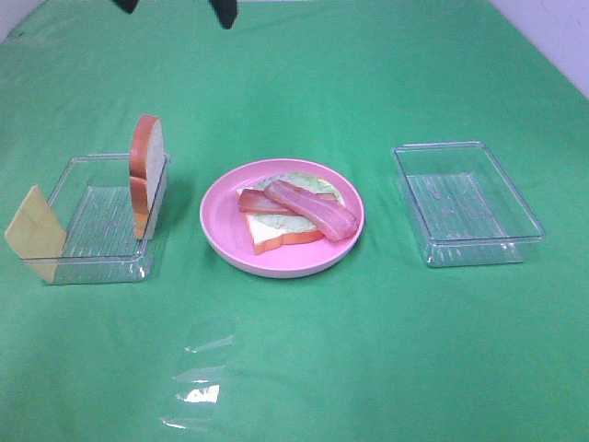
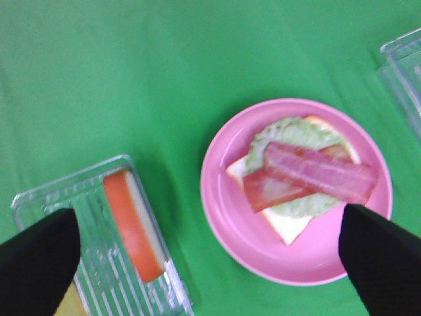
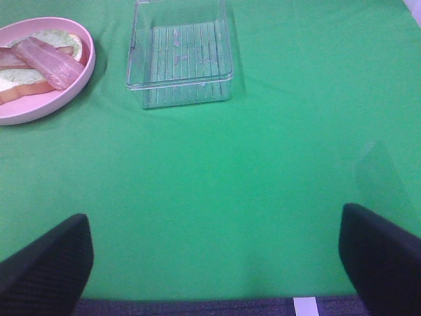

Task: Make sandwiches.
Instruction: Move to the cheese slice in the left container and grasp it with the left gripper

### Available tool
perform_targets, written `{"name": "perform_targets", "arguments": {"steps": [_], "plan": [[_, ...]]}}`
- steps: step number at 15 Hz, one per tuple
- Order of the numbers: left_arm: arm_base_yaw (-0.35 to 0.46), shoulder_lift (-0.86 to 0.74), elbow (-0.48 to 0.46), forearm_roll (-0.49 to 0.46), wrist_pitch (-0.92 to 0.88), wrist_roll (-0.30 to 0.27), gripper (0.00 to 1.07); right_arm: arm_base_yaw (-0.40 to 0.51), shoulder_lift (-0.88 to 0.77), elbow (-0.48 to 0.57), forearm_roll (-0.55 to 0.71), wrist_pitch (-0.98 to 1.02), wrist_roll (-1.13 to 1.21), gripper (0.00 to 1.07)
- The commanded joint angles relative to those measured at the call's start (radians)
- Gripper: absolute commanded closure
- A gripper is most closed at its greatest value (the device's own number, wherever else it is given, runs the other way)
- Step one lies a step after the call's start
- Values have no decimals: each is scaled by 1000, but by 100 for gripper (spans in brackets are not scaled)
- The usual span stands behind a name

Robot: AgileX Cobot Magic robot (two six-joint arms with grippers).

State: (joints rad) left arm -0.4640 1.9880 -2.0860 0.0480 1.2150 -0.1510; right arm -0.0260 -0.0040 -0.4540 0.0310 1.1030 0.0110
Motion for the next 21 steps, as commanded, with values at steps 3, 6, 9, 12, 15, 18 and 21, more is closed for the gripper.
{"name": "perform_targets", "arguments": {"steps": [3,6,9,12,15,18,21], "plan": [[144,-155,311,-2,104,-12,6,-1,-28,2,0,-4,-1,9],[251,-173,461,-9,101,-12,6,-1,-28,2,0,-4,-1,9],[306,-173,545,-9,27,-18,6,-1,-28,2,0,-4,-1,9],[308,-171,592,-4,-68,-81,6,-1,-28,2,0,-4,-1,9],[308,-107,606,-2,-88,-109,7,-1,-28,2,0,-4,-1,9],[308,-39,606,-4,-90,-109,8,-1,-28,2,0,-4,-1,9],[308,17,606,-3,-94,-109,9,-1,-28,2,0,-4,-1,9]]}}
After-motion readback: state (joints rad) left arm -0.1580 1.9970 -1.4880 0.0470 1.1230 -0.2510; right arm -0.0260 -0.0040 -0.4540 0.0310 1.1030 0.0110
